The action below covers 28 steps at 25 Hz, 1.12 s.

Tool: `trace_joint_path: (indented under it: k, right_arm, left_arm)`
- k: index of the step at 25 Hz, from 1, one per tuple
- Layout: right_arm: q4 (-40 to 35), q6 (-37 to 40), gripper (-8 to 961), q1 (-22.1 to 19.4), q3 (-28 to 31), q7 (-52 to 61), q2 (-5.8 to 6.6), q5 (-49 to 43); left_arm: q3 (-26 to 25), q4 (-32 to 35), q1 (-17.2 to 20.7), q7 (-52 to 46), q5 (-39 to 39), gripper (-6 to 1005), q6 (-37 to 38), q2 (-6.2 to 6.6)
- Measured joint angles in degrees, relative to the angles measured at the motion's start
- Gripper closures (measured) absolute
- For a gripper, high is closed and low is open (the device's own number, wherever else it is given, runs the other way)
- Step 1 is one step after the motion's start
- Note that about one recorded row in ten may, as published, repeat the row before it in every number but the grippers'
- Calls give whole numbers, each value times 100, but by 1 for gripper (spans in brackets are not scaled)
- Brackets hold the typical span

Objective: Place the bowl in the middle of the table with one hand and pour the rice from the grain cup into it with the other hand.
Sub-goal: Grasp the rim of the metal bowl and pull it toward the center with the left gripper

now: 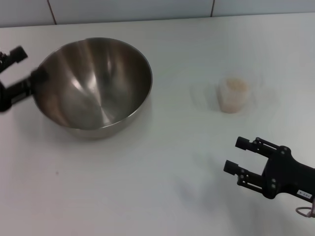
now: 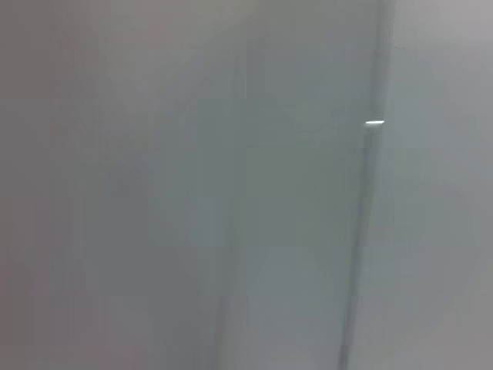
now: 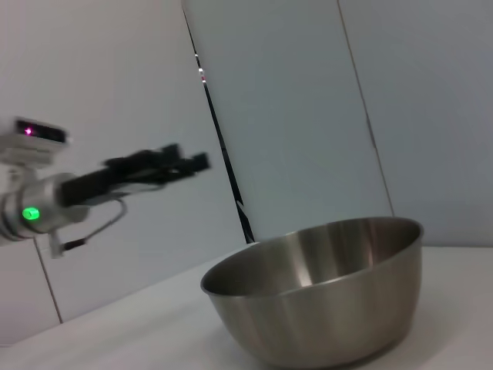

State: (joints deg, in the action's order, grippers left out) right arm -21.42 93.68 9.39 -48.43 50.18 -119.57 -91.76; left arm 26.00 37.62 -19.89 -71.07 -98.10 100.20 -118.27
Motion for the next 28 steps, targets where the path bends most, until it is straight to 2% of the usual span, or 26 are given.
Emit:
trace_joint_path:
  k: [3,4,5,7,12,19,28]
  right_arm:
    - [66,-2,245,75,15,-38,6,6]
    - [68,-6,245,97,31,-50,5,10]
    - [68,-6,245,97,31,-50,5,10]
    - [68,-9,245,107,38,-52,2,23]
    - [68,-39,245,130,48,-55,2,32]
    - [68,-166,246,209,61,-68,-4,47]
    - [68,-238,246,253,70,-70,4,54]
  left_arm:
    - [32,18,-251,-772,-35,183,-976,-1]
    - [123,21,-370,-1093,-92,184,-1562,-2]
    - [123,21,-370,-1093,-92,185,-1562,-2]
    - [275,46,-443,-1398,-137,187,-2065,-2]
    - [783,311,-484,-2688,-359,191,-3210,39]
    - [1503,1002,-436,-3732,-1392,198,-3629,14]
    - [1806,1084,-372,-3755,-1474,207,-3520,6]
